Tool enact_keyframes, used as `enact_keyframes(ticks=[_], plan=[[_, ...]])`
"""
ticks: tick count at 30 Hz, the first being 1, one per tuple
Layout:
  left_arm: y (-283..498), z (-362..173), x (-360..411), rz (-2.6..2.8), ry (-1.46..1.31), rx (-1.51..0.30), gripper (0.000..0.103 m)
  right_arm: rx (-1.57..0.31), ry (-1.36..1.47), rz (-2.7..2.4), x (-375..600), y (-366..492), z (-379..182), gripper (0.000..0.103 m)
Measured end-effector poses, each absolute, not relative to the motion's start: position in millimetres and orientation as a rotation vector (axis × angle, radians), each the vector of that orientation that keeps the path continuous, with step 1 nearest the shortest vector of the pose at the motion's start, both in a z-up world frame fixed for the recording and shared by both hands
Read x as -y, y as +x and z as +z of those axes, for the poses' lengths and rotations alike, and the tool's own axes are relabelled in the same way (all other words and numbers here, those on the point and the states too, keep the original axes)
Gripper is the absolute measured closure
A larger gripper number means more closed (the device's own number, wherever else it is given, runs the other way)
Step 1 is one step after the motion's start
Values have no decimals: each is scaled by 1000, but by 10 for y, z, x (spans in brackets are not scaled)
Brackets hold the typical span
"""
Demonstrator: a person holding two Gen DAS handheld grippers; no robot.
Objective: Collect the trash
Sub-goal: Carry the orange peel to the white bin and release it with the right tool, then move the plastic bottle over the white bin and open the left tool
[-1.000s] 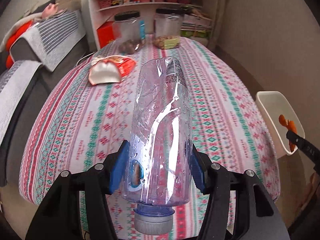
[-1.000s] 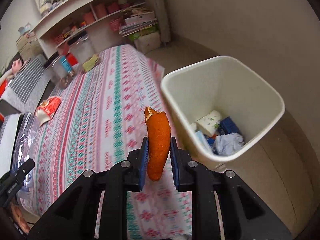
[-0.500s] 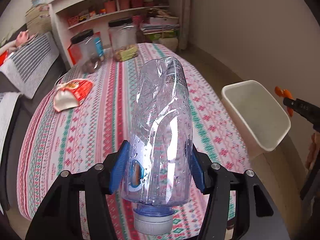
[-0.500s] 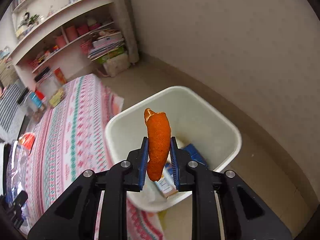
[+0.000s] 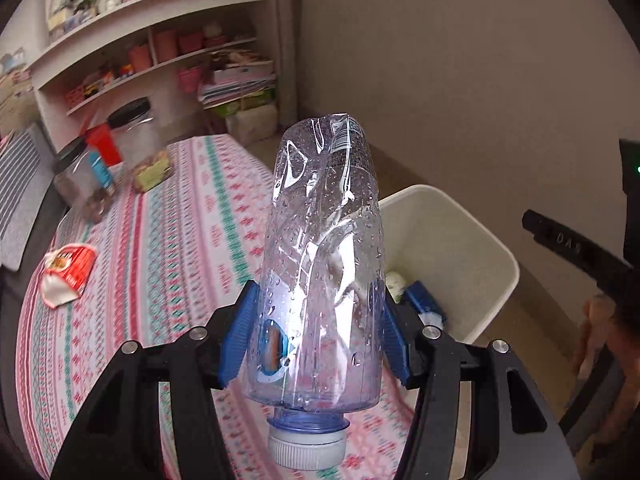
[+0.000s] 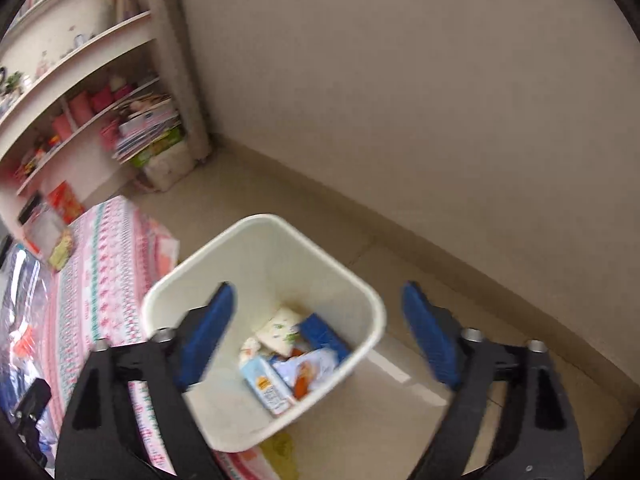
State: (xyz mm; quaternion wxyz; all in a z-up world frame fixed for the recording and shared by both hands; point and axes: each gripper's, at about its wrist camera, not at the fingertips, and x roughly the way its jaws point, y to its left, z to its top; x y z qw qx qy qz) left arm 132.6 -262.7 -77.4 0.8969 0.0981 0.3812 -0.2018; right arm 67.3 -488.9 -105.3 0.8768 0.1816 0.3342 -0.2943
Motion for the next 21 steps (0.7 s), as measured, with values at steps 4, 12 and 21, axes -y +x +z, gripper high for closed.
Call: enact_keyframes(ticks=[4, 12, 21], plan=[[1348, -742, 2860, -466, 203, -794, 47, -711, 394, -661, 4993, 520, -1066, 7], [1450, -807, 3227, -513, 209, -838, 47, -728, 456, -724, 5174, 80, -1167, 7], [1663, -894, 3447, -514, 144, -931, 25, -751, 487, -739, 5164, -70, -1243, 7]])
